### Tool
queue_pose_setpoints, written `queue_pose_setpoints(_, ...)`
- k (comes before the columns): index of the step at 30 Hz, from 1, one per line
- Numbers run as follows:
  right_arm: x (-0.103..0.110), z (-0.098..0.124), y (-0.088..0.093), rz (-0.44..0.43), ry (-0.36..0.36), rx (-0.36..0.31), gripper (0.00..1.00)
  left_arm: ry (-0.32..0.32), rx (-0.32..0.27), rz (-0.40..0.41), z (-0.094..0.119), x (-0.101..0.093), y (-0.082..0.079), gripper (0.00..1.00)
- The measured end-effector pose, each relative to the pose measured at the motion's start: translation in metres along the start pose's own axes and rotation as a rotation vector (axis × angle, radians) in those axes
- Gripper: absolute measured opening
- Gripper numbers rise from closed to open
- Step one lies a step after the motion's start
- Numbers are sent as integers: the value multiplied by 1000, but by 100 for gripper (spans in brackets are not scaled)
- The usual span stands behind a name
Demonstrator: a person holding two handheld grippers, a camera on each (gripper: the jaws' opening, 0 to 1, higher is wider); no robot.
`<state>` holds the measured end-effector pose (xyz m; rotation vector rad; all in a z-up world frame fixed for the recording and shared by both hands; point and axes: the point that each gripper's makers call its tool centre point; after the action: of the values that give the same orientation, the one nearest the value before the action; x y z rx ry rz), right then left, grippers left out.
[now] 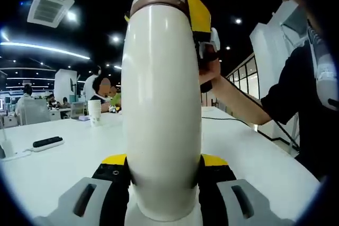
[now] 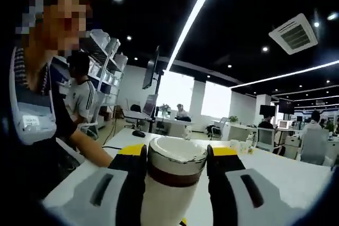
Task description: Grasp the water cup twist off the cup lid place the cup lid on the table
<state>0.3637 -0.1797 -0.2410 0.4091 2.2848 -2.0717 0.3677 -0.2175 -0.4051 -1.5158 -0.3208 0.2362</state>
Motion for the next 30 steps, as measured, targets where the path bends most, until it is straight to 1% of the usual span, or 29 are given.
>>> queue_pose_setpoints(3,1,0,0,-12,-3,-10,48,2,0,-2,0,-1,0,51)
queue_pose_setpoints(5,-1,0,1,-46,27,-18,47,3,-1,-3,0,-1,0,51)
queue_pose_setpoints(6,-2,1,3,-79,57,-15,48,5,1,-1,-1,-3,0,51)
queue_pose_setpoints(7,-3,2,4,-86,76,-11,48,4,1,-1,-1,-4,0,51)
queue_pose_setpoints(8,-3,4,7,-77,114,-2,51,5,1,-1,-1,-3,0,51)
queue_pose_setpoints(9,-3,4,4,-104,153,-25,55,5,1,-2,0,-3,0,51)
queue_pose_setpoints(10,-4,4,1,-158,199,-52,60,5,1,-2,0,-2,0,51)
queue_pose_setpoints(11,1,4,0,-187,226,-63,63,5,1,-2,0,-2,0,51)
queue_pose_setpoints(12,4,5,-3,-190,261,-78,64,5,1,-1,0,-2,1,51)
queue_pose_setpoints(13,5,7,-5,-174,341,-82,64,5,2,-2,0,-2,1,51)
queue_pose_setpoints(15,6,11,-5,-108,470,-47,64,5,2,-2,0,-2,0,51)
queue_pose_setpoints(16,5,12,-4,-100,496,-35,64,5,2,-2,0,-2,0,51)
queue_pose_setpoints(17,4,16,-4,-53,579,-6,63,5,2,-2,0,-2,1,51)
queue_pose_setpoints(19,5,18,-7,10,645,10,60,4,3,-3,0,-1,1,51)
queue_pose_setpoints(20,6,17,-8,29,670,11,59,3,3,-3,1,0,1,51)
queue_pose_setpoints(21,7,16,-9,42,680,7,58,2,4,-3,1,0,1,51)
queue_pose_setpoints(22,10,11,-9,42,671,8,58,1,5,-3,1,0,1,52)
queue_pose_setpoints(24,9,7,-5,58,688,29,59,0,6,-4,1,1,1,52)
queue_pose_setpoints(26,5,8,-3,93,716,56,59,-1,7,-6,1,2,2,52)
queue_pose_setpoints(30,-4,9,-1,102,743,72,55,-2,8,-7,1,2,2,52)
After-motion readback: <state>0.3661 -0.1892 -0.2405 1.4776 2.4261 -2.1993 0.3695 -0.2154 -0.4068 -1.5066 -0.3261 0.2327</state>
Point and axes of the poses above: the point that each gripper's makers call its tool centre point, and the gripper's own axes: z roughly backward along the fingers, x roughly to its left, y roughly out of its underside, and after that the axes turned 1 degree about -z, right-handed
